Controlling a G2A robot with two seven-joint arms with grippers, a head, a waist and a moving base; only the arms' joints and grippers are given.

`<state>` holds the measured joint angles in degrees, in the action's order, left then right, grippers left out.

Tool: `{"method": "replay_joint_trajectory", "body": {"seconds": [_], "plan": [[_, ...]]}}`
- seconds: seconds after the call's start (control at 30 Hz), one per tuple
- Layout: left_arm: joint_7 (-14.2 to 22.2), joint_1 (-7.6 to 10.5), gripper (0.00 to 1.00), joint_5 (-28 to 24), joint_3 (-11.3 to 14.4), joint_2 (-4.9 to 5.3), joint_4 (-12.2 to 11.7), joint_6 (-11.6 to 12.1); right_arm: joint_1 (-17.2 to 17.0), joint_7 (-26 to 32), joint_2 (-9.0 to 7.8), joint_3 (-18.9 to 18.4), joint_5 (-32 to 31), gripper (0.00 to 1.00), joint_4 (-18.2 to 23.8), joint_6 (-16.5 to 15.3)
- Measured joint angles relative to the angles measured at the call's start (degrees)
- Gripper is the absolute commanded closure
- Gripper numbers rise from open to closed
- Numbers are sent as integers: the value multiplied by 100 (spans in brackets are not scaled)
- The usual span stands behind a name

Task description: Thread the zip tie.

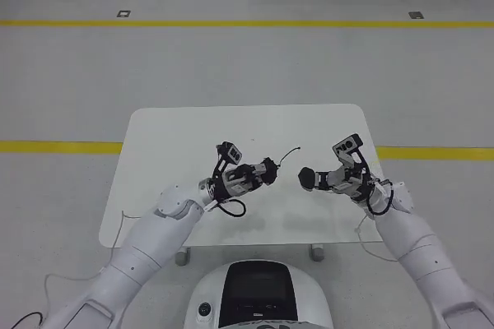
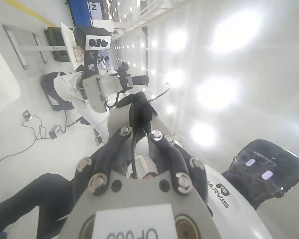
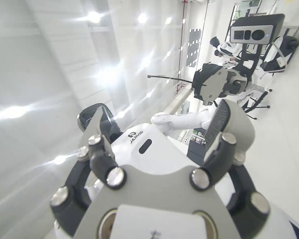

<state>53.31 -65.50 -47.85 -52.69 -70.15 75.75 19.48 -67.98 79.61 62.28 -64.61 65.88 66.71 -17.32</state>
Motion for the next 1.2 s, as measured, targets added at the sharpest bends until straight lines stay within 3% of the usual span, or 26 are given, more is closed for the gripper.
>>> {"method": "replay_joint_trajectory", "body": {"seconds": [0.1,0.27,0.5,0.87,1.2], "plan": [[-184,-16,100,278,29,-1,118,0,-66,-207,27,46,0,0,39,140],[-154,-79,100,595,-64,-37,372,0,-45,-173,143,203,328,0,-213,337],[-128,-167,100,1089,-205,-102,445,0,46,7,245,334,616,0,-446,518],[-307,-228,100,1047,-168,-106,571,-11,-144,-214,301,313,704,0,-127,651],[-370,-216,100,1080,-176,-109,611,-11,-157,-126,337,327,703,0,-122,734]]}}
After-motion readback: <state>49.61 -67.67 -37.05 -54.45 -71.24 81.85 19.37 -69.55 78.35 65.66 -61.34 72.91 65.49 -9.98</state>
